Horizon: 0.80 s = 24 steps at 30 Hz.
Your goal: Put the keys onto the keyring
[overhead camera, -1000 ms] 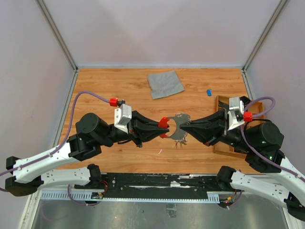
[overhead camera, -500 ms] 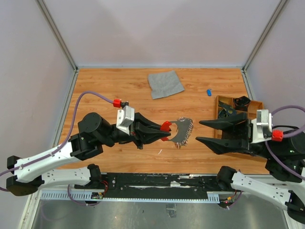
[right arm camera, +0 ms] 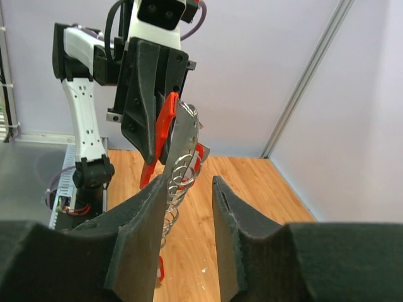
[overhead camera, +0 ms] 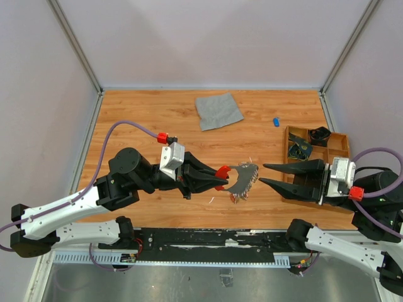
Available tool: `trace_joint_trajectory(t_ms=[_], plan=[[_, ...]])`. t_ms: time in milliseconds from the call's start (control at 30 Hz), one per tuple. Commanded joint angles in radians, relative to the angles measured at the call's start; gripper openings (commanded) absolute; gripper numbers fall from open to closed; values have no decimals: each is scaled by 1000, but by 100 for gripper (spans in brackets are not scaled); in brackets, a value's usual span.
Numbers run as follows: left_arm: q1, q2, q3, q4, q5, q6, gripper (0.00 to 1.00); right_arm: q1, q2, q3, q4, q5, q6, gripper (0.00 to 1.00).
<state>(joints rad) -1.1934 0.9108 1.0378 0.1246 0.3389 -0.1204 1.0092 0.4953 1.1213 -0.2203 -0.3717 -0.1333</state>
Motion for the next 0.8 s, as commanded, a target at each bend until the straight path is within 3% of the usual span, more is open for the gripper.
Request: trace_joint_trajectory(t_ms=[0, 767], plan=[[1, -9, 44, 46, 17, -3, 1, -6, -15, -11, -44, 24, -73, 37], [2, -9, 41, 49, 0, 0, 1, -6, 7, -23, 9, 29, -53, 36]])
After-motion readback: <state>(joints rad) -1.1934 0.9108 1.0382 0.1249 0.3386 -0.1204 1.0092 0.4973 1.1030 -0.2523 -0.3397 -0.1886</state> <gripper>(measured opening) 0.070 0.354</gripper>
